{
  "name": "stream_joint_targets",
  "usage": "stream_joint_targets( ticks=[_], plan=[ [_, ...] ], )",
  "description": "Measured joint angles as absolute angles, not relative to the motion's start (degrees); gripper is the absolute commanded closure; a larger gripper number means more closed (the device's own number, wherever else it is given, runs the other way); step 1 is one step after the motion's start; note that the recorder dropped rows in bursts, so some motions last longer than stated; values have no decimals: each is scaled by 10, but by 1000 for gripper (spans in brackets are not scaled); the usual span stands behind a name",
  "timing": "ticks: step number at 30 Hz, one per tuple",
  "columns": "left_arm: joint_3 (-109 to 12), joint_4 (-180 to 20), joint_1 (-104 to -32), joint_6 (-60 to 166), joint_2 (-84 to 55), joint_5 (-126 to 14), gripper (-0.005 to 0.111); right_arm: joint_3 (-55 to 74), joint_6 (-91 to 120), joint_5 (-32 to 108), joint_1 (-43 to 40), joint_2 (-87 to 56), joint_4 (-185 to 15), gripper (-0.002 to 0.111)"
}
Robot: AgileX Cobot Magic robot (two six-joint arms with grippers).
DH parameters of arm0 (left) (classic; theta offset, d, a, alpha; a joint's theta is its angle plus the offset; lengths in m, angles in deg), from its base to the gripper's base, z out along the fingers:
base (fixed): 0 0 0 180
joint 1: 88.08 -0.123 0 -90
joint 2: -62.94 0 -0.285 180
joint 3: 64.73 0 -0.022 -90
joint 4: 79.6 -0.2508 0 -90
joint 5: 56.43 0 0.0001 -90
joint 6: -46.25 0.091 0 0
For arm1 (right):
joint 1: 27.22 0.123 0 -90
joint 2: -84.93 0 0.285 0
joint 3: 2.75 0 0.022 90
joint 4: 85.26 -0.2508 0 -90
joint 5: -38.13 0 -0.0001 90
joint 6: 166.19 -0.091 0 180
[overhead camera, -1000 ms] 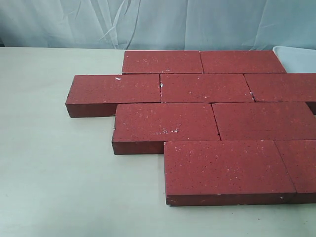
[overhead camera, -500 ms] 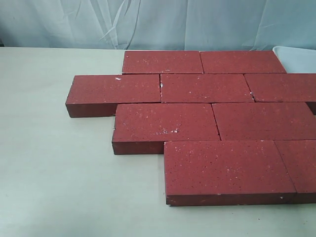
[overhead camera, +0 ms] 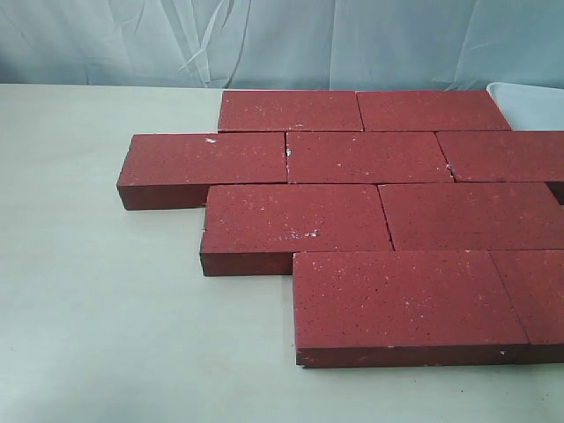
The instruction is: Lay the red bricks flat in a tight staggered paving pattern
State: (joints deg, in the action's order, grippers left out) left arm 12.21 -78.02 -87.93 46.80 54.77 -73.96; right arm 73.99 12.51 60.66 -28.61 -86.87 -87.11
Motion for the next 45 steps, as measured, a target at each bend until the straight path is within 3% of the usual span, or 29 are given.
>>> stream_joint_targets(
  ticks=[45],
  plan=[
    [122, -783, -879, 463, 548, -725, 107, 740, 125, 607, -286, -869, -871, 109]
  ],
)
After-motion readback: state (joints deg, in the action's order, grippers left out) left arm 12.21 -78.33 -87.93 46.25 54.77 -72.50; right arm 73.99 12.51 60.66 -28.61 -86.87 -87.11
